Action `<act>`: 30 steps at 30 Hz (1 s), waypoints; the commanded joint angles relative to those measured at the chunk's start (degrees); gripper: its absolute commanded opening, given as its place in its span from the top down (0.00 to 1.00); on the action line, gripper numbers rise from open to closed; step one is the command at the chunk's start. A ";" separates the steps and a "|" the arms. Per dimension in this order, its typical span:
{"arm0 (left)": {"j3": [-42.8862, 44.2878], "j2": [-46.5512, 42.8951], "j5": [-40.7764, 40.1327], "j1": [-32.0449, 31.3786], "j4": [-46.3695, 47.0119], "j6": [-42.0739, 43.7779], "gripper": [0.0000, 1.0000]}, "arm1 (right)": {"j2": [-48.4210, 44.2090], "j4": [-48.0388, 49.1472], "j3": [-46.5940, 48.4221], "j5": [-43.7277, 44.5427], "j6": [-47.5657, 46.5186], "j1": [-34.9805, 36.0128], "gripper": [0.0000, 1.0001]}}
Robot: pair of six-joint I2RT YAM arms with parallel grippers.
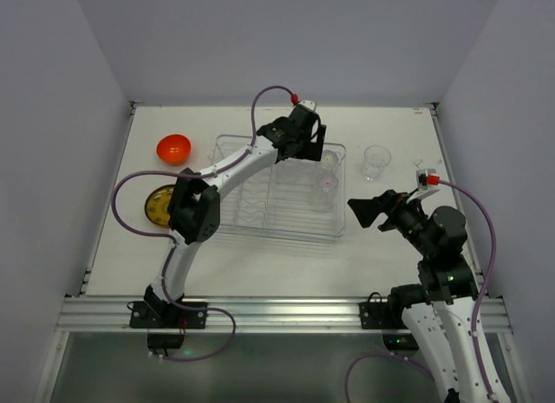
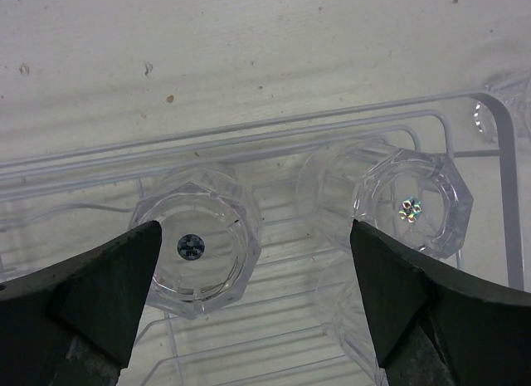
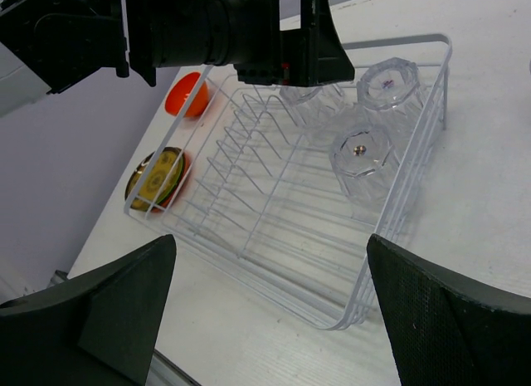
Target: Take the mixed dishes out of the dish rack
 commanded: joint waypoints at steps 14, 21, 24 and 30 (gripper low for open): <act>-11.05 -12.49 -6.59 -0.23 4.13 1.96 0.00 | -1.18 2.44 -1.80 1.19 -1.92 0.14 0.01; -11.50 -11.98 -6.33 0.56 4.13 0.38 0.00 | -1.26 2.61 -2.32 0.84 -2.00 0.14 0.01; -10.45 -10.40 -6.51 1.61 3.96 -0.76 0.00 | -1.26 2.79 -2.59 0.49 -1.92 0.14 0.01; -7.20 -5.39 -6.60 2.58 3.77 -1.47 0.00 | -1.70 3.40 -3.03 -0.13 -2.00 0.14 0.01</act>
